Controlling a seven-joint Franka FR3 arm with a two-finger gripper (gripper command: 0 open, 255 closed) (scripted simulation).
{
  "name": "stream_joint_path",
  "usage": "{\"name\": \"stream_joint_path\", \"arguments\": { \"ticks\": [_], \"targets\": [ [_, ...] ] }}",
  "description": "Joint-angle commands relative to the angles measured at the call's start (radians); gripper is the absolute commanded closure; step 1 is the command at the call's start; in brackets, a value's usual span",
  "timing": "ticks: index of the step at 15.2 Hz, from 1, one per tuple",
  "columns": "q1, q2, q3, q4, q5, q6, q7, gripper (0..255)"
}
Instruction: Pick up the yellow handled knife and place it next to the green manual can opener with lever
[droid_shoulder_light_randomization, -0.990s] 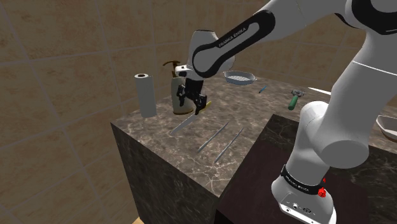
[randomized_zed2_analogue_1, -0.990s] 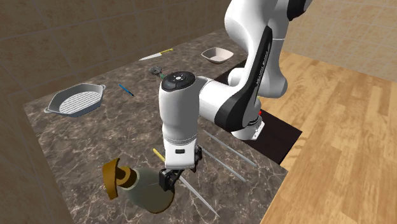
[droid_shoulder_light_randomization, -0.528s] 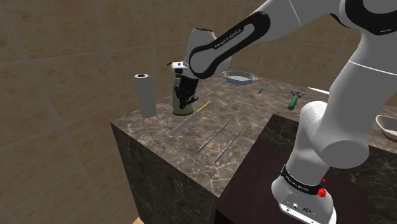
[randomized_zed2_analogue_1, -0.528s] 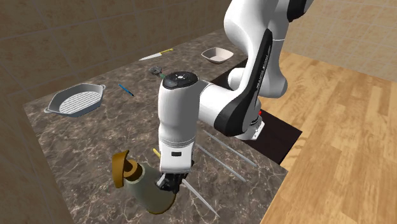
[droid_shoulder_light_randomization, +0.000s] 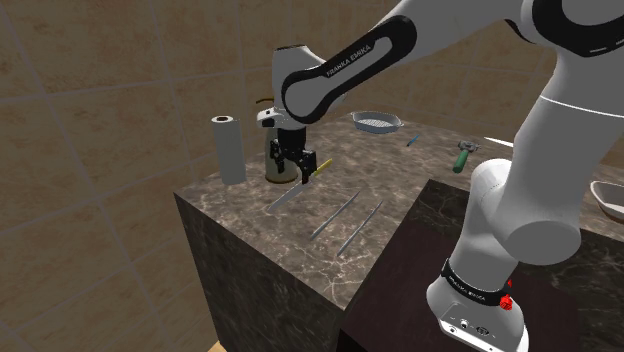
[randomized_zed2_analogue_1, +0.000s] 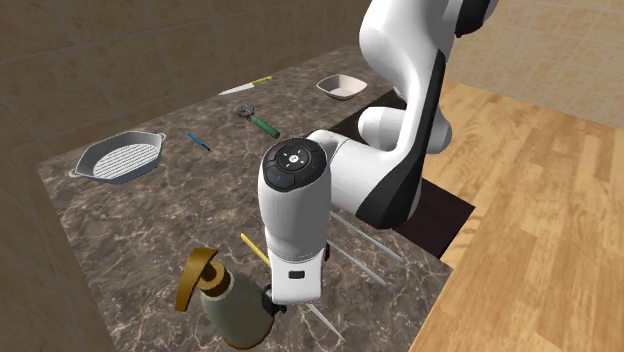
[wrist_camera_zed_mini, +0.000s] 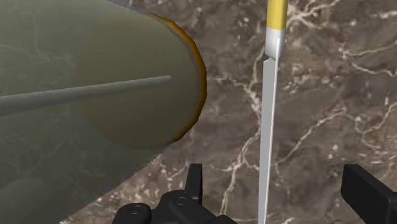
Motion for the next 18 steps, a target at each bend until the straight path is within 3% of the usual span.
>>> {"name": "stream_joint_path", "arguments": {
  "ticks": [1,7,14,15,18],
  "targets": [
    [0.003,0.019,0.005,0.004,-0.007,-0.019,0.017,0],
    [0.001,0.059,0.002,-0.033,-0.001,0.058,0.011,0],
    [0.0,0.059,0.003,-0.033,-0.001,0.058,0.011,0],
    [0.0,0.058,0.003,-0.032,-0.001,0.056,0.011,255],
    [-0.001,0.058,0.003,-0.032,-0.001,0.057,0.01,255]
  ]
}}
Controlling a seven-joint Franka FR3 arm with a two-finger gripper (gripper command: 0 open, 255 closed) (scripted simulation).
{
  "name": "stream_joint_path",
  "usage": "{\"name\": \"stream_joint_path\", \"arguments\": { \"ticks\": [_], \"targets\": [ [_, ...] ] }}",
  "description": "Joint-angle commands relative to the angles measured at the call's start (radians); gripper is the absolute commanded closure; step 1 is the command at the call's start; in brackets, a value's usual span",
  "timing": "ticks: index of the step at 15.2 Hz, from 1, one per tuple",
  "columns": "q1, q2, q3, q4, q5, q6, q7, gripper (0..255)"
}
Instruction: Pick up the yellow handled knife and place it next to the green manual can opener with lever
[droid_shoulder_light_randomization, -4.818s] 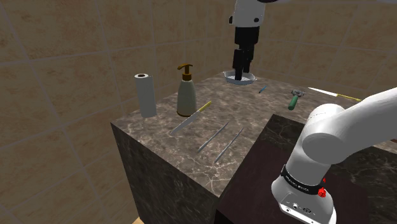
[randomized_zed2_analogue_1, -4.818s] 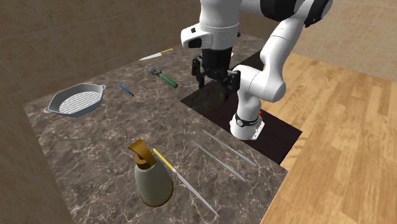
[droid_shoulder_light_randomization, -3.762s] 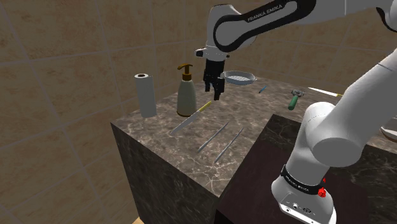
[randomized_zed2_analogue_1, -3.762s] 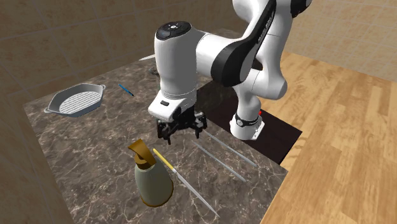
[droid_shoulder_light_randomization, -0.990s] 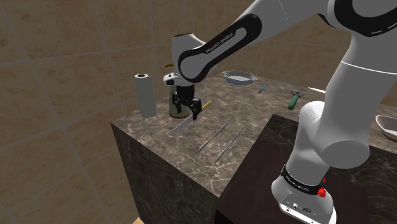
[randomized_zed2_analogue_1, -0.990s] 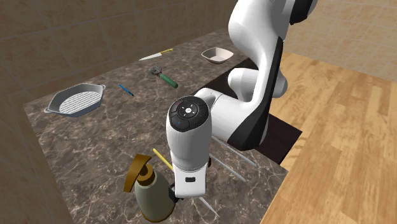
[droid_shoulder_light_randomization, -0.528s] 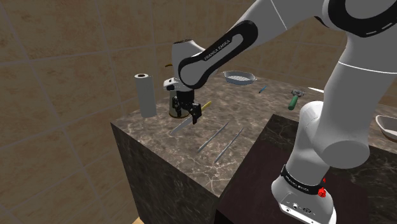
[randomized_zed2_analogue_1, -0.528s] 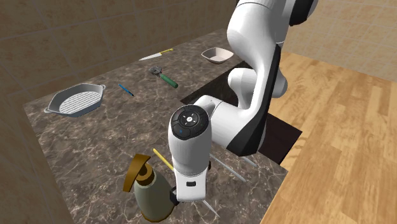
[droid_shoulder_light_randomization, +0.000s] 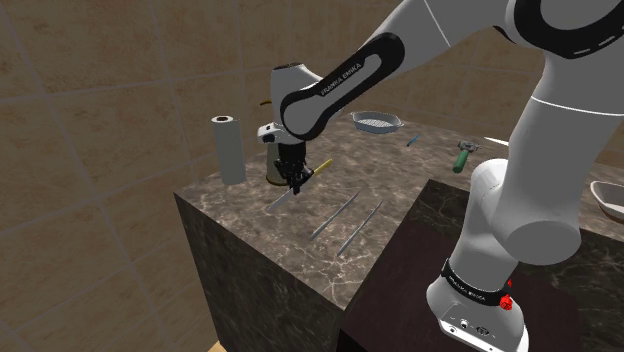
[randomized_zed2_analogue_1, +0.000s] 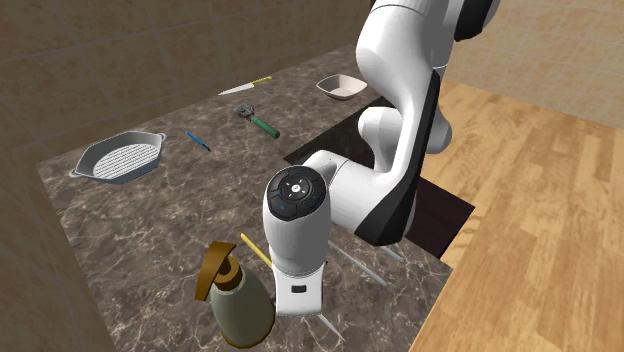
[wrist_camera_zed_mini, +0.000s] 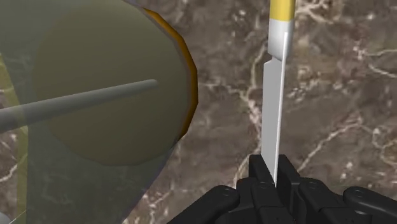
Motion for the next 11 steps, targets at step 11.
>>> {"name": "stream_joint_path", "arguments": {
  "ticks": [11],
  "targets": [
    [0.001,-0.038,0.002,0.029,-0.007,-0.067,0.005,255]
  ]
}}
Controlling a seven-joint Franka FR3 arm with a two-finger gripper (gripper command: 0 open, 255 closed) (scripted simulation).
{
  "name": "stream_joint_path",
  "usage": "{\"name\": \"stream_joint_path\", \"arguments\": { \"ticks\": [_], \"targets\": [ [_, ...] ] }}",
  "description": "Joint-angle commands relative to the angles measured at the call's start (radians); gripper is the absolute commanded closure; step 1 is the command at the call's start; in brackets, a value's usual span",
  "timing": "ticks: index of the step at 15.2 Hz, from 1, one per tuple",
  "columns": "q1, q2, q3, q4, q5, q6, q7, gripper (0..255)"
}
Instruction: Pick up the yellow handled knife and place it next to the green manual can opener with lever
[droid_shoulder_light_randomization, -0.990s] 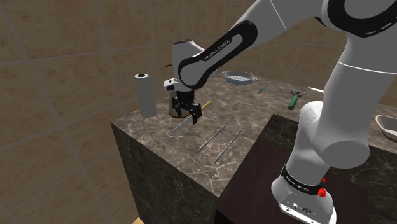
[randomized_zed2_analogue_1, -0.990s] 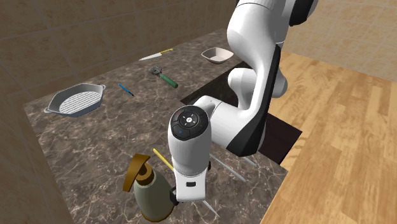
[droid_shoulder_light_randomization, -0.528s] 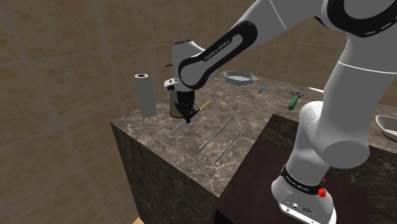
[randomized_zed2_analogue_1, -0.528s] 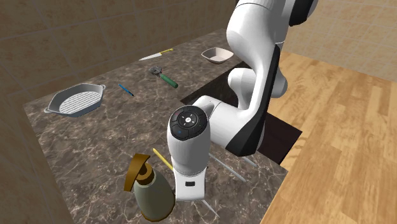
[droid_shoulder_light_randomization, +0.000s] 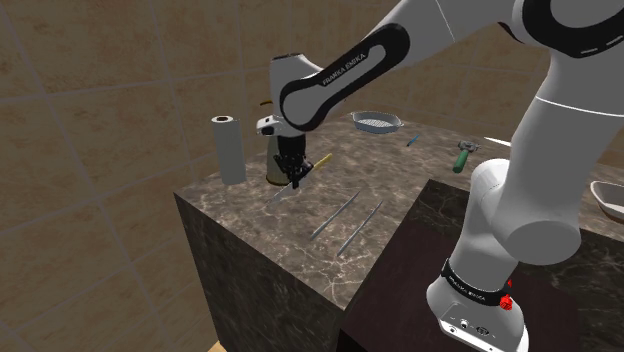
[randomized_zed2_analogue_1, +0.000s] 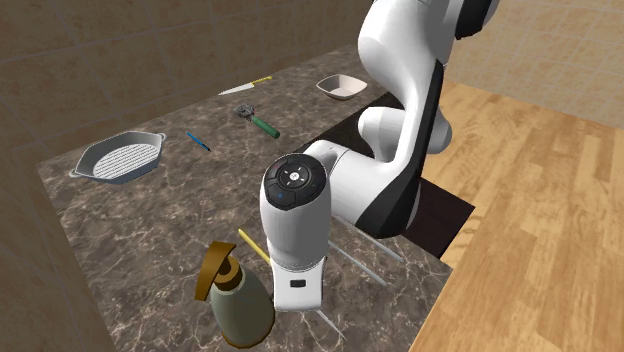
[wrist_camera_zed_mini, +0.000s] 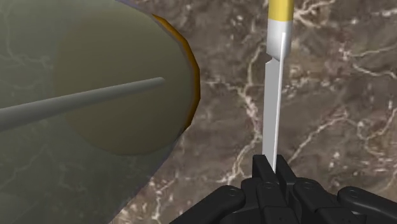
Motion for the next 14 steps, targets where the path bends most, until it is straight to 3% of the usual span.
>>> {"name": "stream_joint_path", "arguments": {
  "ticks": [1,14],
  "targets": [
    [0.001,-0.019,0.001,0.01,-0.003,-0.028,0.003,255],
    [0.002,-0.091,0.007,0.115,-0.012,-0.205,0.006,255]
  ]
}}
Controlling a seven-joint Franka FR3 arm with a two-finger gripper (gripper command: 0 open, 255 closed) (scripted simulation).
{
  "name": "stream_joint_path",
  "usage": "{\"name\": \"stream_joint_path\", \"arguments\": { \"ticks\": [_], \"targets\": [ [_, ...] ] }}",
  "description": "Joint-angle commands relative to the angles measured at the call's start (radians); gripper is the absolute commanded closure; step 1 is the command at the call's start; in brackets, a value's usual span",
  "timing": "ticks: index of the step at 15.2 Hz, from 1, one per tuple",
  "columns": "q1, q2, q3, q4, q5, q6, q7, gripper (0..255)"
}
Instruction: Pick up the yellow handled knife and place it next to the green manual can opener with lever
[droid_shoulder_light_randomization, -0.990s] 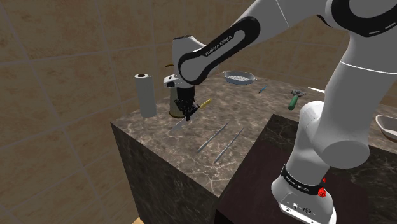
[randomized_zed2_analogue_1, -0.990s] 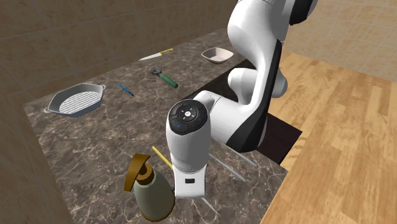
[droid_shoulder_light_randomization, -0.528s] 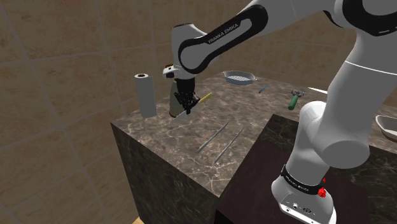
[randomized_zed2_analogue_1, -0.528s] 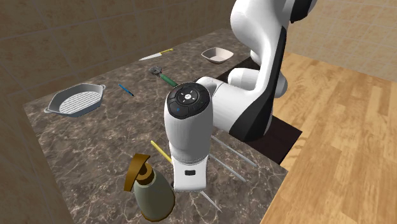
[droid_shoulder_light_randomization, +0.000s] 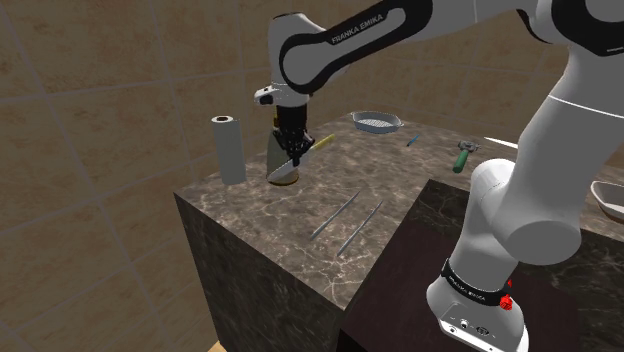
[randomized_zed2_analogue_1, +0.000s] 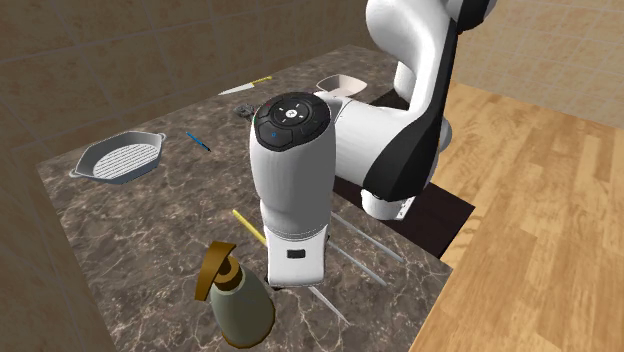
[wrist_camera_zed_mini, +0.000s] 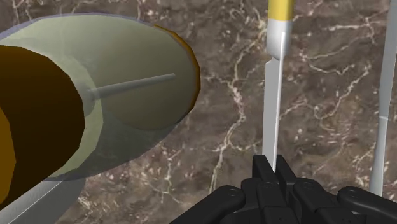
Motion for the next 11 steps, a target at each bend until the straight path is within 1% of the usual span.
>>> {"name": "stream_joint_path", "arguments": {
  "ticks": [1,5,11],
  "targets": [
    [0.001,-0.007,0.001,0.019,-0.001,-0.027,0.001,255],
    [0.001,-0.021,0.003,0.058,-0.001,-0.078,0.0,255],
    [-0.05,-0.21,-0.041,-0.125,-0.059,-0.078,-0.061,255]
  ]
}}
